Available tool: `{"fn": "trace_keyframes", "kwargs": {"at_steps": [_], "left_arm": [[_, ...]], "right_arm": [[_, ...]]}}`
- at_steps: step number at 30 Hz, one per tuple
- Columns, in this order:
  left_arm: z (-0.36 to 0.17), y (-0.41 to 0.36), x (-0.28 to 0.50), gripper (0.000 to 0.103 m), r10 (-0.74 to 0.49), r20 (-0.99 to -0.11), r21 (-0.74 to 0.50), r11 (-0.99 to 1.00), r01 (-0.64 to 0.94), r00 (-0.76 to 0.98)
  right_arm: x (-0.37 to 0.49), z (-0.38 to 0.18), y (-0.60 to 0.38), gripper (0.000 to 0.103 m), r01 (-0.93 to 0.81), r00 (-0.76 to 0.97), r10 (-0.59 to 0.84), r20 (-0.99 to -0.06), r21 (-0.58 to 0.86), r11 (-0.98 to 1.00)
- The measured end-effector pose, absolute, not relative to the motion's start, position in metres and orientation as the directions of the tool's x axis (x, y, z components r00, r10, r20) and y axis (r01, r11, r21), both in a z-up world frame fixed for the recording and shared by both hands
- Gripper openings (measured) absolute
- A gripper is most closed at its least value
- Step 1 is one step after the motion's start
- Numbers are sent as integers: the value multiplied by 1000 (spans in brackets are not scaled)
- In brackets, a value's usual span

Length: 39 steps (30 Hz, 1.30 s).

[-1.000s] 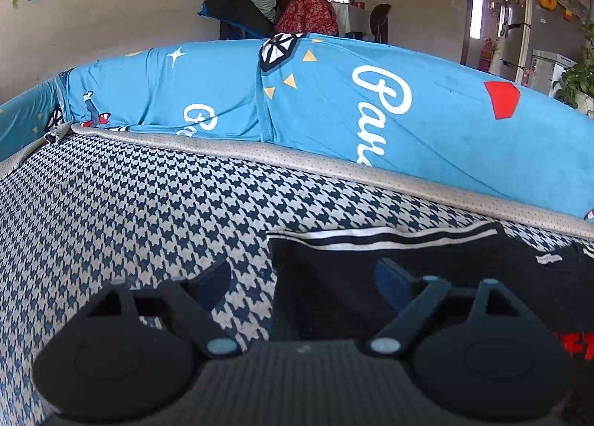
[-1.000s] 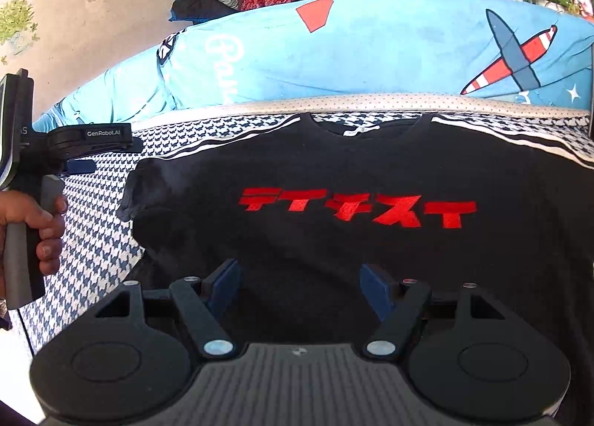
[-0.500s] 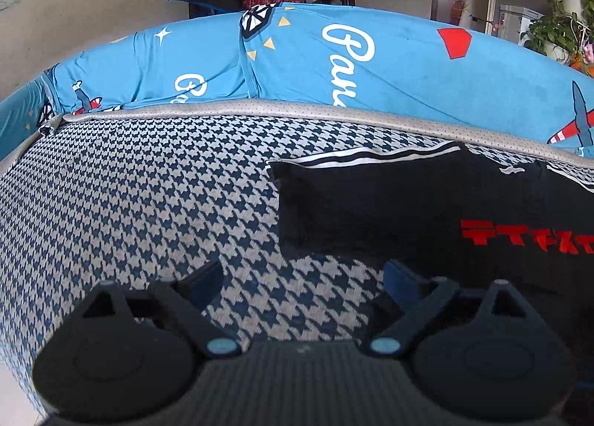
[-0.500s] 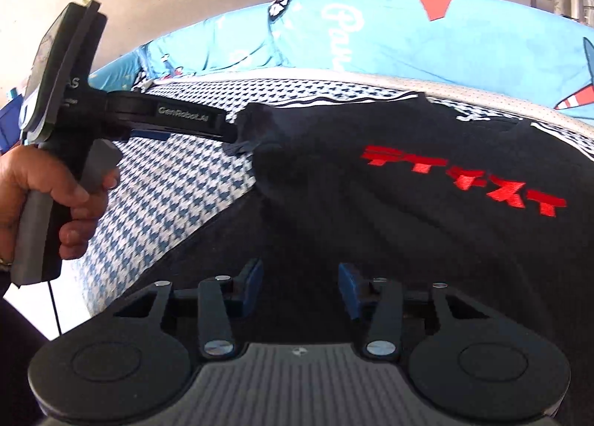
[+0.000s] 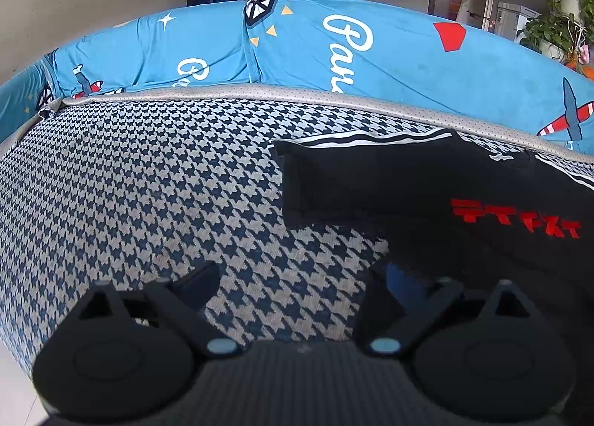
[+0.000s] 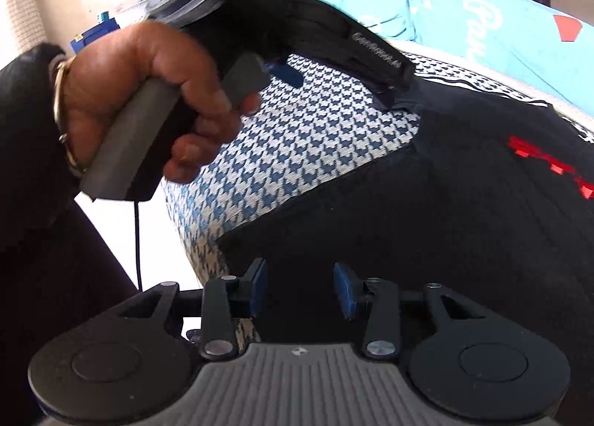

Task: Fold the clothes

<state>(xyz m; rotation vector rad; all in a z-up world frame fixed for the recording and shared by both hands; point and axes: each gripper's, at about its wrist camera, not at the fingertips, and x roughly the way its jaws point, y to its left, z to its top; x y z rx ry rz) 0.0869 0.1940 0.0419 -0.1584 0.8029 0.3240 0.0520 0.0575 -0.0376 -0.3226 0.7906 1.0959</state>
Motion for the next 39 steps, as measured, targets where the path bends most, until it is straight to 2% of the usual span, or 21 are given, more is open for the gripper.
{"fn": "trace_keyframes", "kwargs": {"at_steps": [9, 15, 20, 21, 22, 23, 25, 30, 39], "left_arm": [[46, 200, 88, 97, 201, -722, -53, 938, -343, 662], [46, 206, 85, 97, 202, -724, -60, 934, -352, 660], [46, 209, 83, 97, 204, -726, -66, 930, -362, 657], [46, 209, 83, 97, 205, -726, -65, 929, -363, 656], [46, 209, 82, 97, 207, -726, -64, 929, -364, 656], [46, 209, 82, 97, 208, -726, -64, 929, -366, 656], [47, 209, 82, 97, 207, -725, -67, 928, -367, 657], [52, 207, 81, 97, 212, -714, -63, 929, -364, 667], [49, 195, 88, 97, 206, -723, -46, 938, -344, 660]], "right_arm": [[15, -51, 82, 42, -949, 220, 658, -720, -2, 314], [-2, -63, 98, 42, -949, 307, 637, -707, -183, 255], [-8, -70, 105, 34, -930, 369, 629, -684, -280, 240], [-8, -70, 105, 32, -928, 372, 633, -679, -281, 244], [-7, -70, 105, 25, -928, 373, 638, -674, -277, 251], [-6, -69, 105, 14, -927, 376, 641, -669, -273, 259], [-5, -67, 105, 7, -921, 389, 643, -660, -269, 280], [-5, -49, 94, 6, -958, 274, 714, -644, -116, 263], [-17, -55, 94, 7, -979, 188, 710, -678, -67, 195]]}}
